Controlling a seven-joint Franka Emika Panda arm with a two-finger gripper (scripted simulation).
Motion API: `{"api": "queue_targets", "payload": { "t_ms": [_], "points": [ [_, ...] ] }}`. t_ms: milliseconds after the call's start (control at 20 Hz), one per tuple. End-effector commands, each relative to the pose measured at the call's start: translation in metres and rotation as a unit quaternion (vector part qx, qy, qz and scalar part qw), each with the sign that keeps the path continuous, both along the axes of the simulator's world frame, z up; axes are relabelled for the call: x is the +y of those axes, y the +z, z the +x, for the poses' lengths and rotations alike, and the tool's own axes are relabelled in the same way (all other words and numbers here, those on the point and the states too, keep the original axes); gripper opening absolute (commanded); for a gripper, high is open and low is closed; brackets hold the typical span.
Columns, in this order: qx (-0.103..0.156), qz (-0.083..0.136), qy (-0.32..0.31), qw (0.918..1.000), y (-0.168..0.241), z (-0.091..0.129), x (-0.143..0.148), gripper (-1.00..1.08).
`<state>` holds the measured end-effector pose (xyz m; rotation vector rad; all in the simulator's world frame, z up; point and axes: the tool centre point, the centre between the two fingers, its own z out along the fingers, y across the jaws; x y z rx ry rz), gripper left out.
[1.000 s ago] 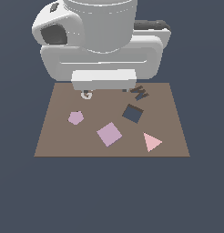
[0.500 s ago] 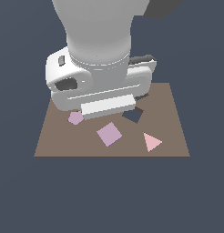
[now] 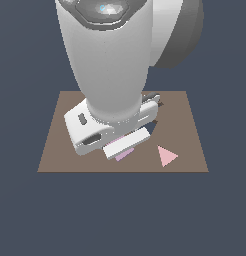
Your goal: Insert a designated object into the corresponding slot on a board.
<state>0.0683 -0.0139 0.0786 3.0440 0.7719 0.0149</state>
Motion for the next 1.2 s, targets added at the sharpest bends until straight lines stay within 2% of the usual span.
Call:
{"api": "queue_targets", "payload": {
  "t_ms": [0,350,1050,1100,1150],
  "points": [
    [0.001,0.0,0.024,0.9997,-0.011,0.005,0.002,1.0],
    [0.004,-0.001,0.059,0.9982,-0.027,0.013,0.005,1.0],
    [0.005,-0.001,0.063,0.998,-0.049,0.014,0.006,1.0],
    [0.005,-0.001,0.063,0.998,-0.049,0.014,0.006,-1.0],
    [0.005,-0.001,0.063,0.998,-0.049,0.014,0.006,-1.0]
  ]
}}
